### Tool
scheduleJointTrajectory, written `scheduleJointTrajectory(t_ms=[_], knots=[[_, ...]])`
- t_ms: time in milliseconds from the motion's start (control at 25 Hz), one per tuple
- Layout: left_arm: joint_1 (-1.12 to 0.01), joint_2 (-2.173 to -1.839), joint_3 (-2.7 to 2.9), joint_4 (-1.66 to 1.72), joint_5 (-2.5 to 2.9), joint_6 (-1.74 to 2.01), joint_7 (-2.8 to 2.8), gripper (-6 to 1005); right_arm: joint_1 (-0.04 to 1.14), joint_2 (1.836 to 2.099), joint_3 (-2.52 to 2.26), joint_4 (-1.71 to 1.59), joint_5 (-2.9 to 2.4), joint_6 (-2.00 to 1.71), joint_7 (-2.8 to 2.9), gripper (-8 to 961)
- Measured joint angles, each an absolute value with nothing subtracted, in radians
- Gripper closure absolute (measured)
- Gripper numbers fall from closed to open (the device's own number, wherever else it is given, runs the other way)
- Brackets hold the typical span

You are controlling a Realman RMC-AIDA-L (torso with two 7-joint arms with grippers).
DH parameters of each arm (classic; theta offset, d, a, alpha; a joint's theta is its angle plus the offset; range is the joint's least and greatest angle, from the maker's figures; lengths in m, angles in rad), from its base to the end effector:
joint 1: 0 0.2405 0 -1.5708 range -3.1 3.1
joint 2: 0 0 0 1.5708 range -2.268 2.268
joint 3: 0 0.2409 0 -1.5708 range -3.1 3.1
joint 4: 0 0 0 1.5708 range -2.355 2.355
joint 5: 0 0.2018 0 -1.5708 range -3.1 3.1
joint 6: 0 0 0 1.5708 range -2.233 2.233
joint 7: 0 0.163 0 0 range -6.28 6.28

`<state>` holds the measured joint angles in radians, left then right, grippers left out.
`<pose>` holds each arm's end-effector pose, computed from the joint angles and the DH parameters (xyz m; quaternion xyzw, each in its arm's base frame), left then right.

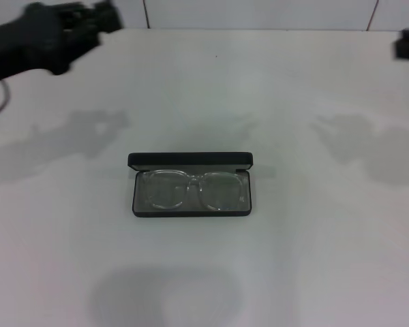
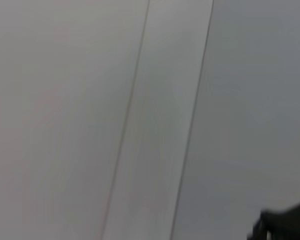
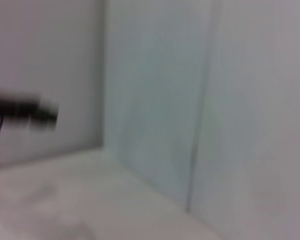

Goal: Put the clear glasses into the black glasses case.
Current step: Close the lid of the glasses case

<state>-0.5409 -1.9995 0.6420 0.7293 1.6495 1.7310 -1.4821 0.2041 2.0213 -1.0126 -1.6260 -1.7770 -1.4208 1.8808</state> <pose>-0.1937 0.3415 0.0735 -0.8874 -0.1621 -0.4027 0.1550 0.1687 0.3174 0.1148 -0.9267 0.1209 0.1875 0.3023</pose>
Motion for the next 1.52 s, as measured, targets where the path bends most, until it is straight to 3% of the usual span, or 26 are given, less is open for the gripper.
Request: scheduleJointTrajectory(t_ms=[280, 480, 1520], knots=[[-0.703, -2.045, 0.656, 0.559, 1.838, 1.553, -1.477, 838, 0.213, 2.018, -0.757, -1.286, -1.563, -1.522, 1.729, 806], [-0.732, -2.086, 0.799, 0.525, 1.894, 1.432, -1.482, 837, 0.22, 2.017, -0.685, -1.164, -1.531, -1.55, 1.675, 806], [-0.721, -2.087, 0.902, 0.438, 1.899, 1.342, -1.459, 814, 0.261, 2.014, -0.682, -1.047, -1.528, -1.555, 1.627, 803]])
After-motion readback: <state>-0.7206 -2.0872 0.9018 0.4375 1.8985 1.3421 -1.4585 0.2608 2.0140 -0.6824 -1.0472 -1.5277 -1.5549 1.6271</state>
